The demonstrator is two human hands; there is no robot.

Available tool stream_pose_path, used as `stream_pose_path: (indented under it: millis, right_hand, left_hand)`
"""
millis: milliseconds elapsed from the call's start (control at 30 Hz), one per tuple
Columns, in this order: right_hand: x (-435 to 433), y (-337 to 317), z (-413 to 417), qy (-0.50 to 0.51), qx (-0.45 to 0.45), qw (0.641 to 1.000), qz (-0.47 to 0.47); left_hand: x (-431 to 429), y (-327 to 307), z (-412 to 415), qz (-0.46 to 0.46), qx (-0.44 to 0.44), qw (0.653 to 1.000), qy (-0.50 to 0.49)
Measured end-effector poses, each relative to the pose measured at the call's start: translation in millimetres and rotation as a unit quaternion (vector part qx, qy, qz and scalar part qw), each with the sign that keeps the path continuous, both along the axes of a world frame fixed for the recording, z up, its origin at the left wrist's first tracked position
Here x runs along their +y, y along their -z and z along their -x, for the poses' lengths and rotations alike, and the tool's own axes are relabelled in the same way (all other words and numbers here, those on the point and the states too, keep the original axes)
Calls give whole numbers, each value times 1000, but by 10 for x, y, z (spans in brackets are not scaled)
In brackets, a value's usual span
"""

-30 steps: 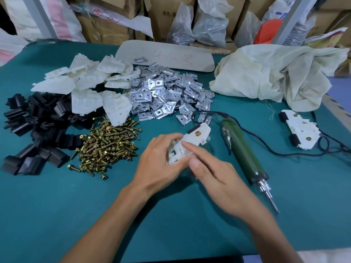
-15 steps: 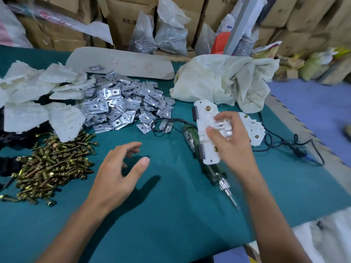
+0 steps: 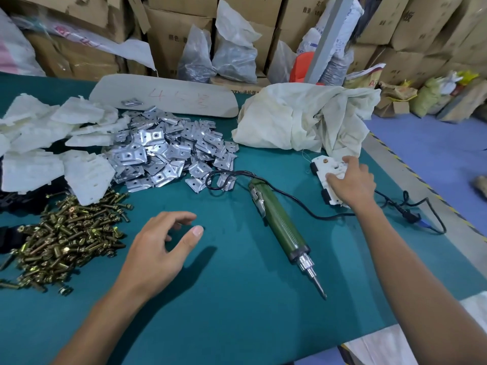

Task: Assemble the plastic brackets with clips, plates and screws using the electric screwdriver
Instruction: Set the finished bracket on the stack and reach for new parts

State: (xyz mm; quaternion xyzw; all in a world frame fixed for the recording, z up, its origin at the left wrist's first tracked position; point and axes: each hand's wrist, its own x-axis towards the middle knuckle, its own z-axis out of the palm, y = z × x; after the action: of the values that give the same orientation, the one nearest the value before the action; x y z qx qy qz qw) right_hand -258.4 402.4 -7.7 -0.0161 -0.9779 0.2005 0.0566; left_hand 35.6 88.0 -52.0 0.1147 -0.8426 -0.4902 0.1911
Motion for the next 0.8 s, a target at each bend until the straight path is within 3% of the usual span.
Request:
stream_pose_path:
  millis: [533, 600, 667, 800]
  right_hand:
    - [-36, -177, -144, -18, -7, 999, -37]
    - [-197, -281, -276, -41, 41, 998, 17]
    - [-466, -364, -567, -106, 85, 982, 130]
    - [-1193, -267, -1451, -274, 51, 908, 313]
  left_hand:
    - [-11, 38, 12, 19, 4, 1000, -2]
    - [-4, 39, 14, 26, -4, 1000, 2]
    - [-4, 36, 29, 28, -6, 1000, -5]
    - [-39, -41, 79, -29, 19, 998, -50]
